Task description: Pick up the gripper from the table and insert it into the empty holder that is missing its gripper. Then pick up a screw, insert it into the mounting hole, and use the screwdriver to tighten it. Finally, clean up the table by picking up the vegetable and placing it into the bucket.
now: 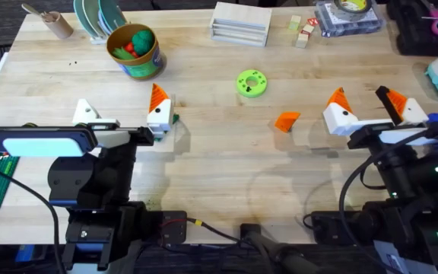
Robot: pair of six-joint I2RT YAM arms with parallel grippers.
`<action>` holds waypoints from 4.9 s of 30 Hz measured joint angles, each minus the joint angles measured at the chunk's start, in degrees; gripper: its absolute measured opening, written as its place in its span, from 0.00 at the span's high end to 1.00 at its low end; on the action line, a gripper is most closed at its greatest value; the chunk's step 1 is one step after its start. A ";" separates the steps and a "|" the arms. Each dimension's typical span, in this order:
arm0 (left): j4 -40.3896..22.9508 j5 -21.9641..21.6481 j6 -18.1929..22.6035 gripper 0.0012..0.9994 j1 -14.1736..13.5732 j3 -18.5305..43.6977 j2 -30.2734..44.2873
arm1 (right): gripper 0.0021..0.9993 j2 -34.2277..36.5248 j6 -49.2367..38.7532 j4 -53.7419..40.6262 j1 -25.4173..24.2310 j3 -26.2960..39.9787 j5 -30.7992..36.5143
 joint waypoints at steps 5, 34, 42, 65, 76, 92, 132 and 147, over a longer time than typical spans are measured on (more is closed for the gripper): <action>0.00 0.00 0.00 0.01 0.00 0.00 0.00 | 0.01 0.00 0.00 -0.28 0.00 0.02 -0.02; -34.01 -3.07 0.73 0.01 0.00 37.06 20.49 | 0.01 21.18 3.43 -31.83 0.00 33.97 -0.90; -45.67 -4.57 3.06 0.01 0.00 57.47 47.45 | 0.01 42.59 3.43 -43.70 0.17 54.55 -1.51; -51.04 1.85 9.70 0.07 0.00 54.46 79.40 | 0.01 46.45 0.09 -44.78 0.17 54.88 -3.05; -51.86 6.16 12.28 1.00 -1.10 54.21 80.14 | 0.01 46.45 -1.16 -44.78 0.17 54.90 -3.06; -61.18 7.56 17.00 0.18 -11.19 54.21 54.18 | 0.01 46.47 -1.33 -44.78 0.17 54.90 -3.06; -40.71 7.38 12.80 0.01 -11.19 54.21 32.13 | 0.01 46.45 -1.33 -45.13 0.17 54.90 -3.06; -22.04 7.64 12.83 0.01 -11.19 35.81 19.95 | 0.01 46.45 -1.33 -45.13 0.17 54.90 -3.06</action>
